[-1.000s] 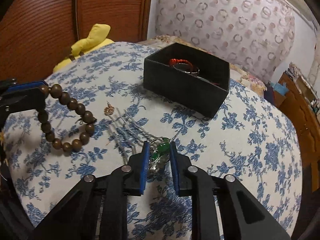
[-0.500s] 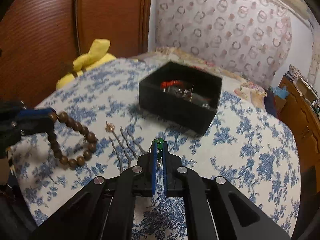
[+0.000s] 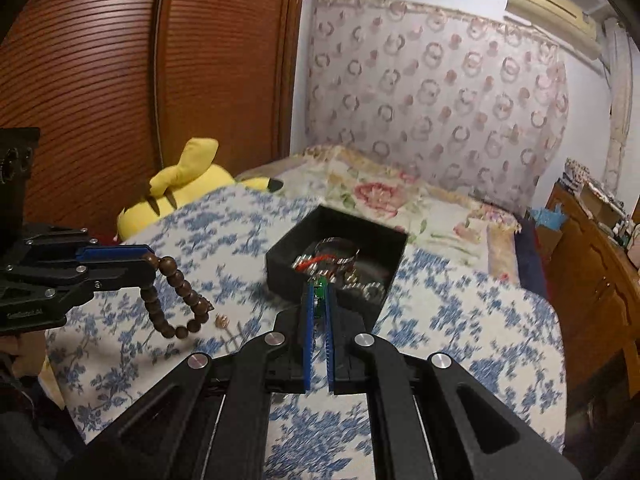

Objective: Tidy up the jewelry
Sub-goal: 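Carry both held items into the black box and open both tools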

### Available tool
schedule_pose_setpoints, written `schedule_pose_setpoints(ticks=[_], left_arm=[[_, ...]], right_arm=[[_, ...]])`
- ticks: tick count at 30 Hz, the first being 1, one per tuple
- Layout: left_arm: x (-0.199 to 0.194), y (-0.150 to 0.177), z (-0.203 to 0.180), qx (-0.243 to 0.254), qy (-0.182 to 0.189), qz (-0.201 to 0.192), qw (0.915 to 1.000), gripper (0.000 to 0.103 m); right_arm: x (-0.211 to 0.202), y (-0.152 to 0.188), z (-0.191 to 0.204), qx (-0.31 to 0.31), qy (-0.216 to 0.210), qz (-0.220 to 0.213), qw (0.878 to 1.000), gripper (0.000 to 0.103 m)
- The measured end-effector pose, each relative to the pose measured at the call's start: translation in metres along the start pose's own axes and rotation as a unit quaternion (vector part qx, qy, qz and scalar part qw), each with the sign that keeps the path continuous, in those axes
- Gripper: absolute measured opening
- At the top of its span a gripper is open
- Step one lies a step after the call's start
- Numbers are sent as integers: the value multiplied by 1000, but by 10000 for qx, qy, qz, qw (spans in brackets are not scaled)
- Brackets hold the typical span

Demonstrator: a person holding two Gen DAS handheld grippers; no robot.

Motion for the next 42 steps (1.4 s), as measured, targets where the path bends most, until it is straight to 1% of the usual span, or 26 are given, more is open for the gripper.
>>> schedule_pose_setpoints(ticks=[7,15,19,27,30,40,41,42], left_arm=[[4,-26,-2,162,-100,-98,9998,12],[14,-47,0,258,-253,-103,9993,12],[22,-55,2,249,-299,-83,9992,12],[37,-69,1,259,-378,-16,9989,12],[41,-74,2,197,-316,-2,9993,13],[59,-92,1,282,-485,63,9984,13],[61,-95,1,285,-501,73,9983,13],[63,-97,2,285,-521,85,9982,12]], right_arm=[[5,-24,-20,46,129,-189,9997,6],[24,-48,-41,208,173,-227,9994,6],[39,-56,-50,290,136,-166,9993,6],[67,-52,-52,334,95,83,9994,6],[78,-46,-48,326,64,174,9993,6],[99,-29,-51,489,-101,475,9976,7],[100,-27,-51,504,-87,515,9974,10],[101,-25,-51,514,-94,543,9972,10]])
Point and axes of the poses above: each gripper's, at about its wrist camera, not at the fingertips, and x roughly the way its jaws point, z to its left, y to its underside, the point moved 1 cm from there along x, roughly the way its jaws point, and after that the axes turned 4 degrees about z, right-handed, at the moved point
